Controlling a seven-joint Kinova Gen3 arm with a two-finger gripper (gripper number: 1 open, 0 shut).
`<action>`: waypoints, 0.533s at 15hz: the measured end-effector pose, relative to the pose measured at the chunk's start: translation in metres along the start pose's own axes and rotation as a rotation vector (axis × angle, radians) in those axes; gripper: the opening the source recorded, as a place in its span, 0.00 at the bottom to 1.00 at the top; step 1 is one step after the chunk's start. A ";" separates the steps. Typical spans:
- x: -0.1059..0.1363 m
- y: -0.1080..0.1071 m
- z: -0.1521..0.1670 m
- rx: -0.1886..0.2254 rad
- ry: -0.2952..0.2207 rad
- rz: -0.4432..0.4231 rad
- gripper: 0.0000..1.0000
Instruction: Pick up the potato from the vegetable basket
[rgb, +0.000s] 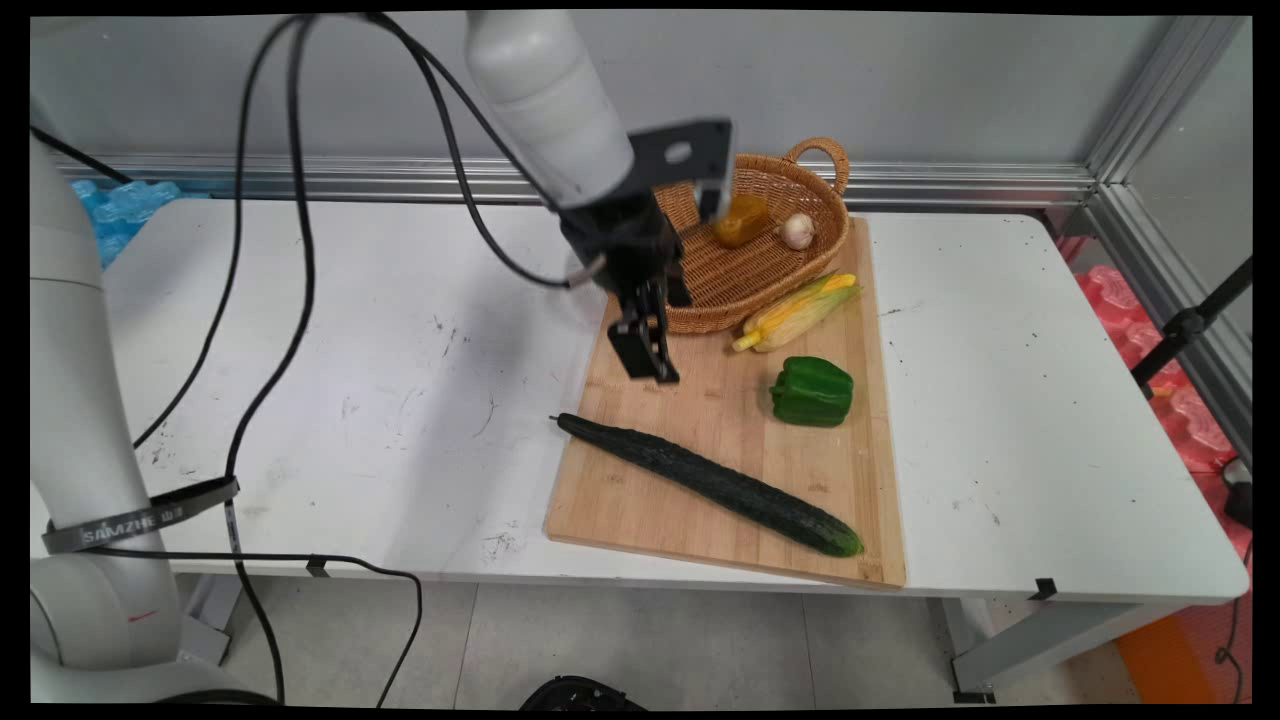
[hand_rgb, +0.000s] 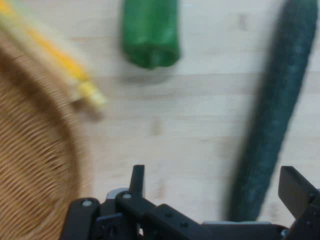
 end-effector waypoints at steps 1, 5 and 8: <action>-0.004 -0.006 -0.010 0.028 0.008 -0.051 1.00; -0.014 -0.028 -0.033 0.122 0.038 -0.213 1.00; -0.022 -0.044 -0.041 0.198 0.065 -0.337 1.00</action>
